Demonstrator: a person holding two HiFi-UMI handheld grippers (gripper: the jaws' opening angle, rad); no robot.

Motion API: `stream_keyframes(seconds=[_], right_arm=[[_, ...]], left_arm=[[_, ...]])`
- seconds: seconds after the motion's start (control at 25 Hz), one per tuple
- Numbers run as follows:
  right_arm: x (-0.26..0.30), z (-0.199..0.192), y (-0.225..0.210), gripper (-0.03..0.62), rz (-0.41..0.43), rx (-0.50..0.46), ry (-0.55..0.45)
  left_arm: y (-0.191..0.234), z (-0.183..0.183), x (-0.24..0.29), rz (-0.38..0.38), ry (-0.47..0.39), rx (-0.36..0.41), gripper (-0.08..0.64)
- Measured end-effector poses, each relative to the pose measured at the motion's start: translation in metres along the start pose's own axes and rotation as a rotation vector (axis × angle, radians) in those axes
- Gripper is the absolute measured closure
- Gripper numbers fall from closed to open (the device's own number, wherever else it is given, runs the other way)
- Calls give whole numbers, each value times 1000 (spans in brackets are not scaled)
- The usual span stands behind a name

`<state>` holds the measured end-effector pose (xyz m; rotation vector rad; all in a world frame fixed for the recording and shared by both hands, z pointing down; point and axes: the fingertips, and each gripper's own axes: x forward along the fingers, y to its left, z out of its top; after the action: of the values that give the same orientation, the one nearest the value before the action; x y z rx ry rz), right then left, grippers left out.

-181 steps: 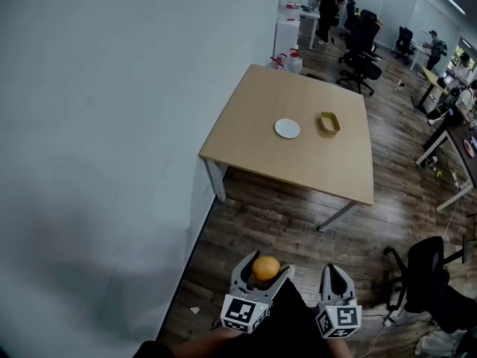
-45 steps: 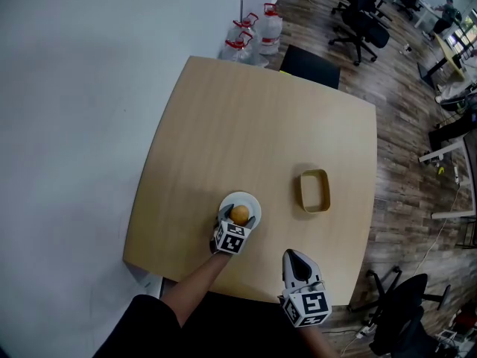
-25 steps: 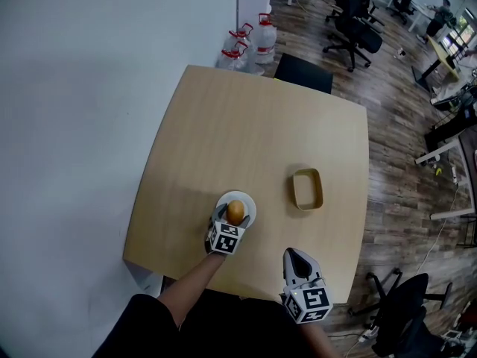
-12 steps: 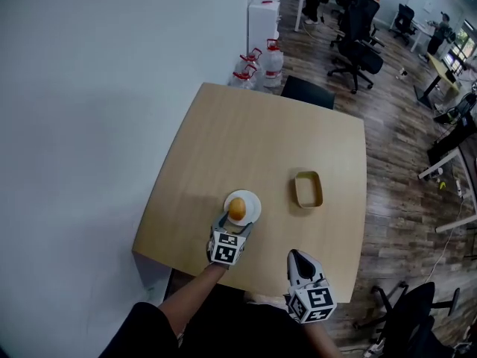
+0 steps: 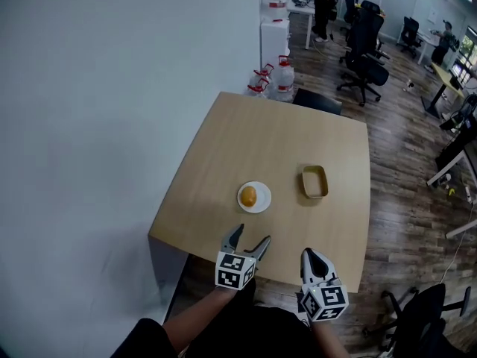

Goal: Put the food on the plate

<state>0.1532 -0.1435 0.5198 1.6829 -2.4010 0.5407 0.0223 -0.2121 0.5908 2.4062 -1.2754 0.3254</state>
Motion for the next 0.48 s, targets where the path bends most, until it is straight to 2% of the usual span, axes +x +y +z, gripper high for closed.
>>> stream_keyframes(seconds=[0.16, 0.28, 0.48], right_arm=[[-29, 4, 12, 532, 11, 2, -40], [-44, -3, 23, 532, 17, 27, -70], [-69, -11, 39, 532, 34, 36, -84]], left_arm=[[-44, 18, -53, -47, -103, -47, 225], [-66, 22, -84, -72, -150, -52, 225], [-88, 29, -133, -38, -225, -15, 249]])
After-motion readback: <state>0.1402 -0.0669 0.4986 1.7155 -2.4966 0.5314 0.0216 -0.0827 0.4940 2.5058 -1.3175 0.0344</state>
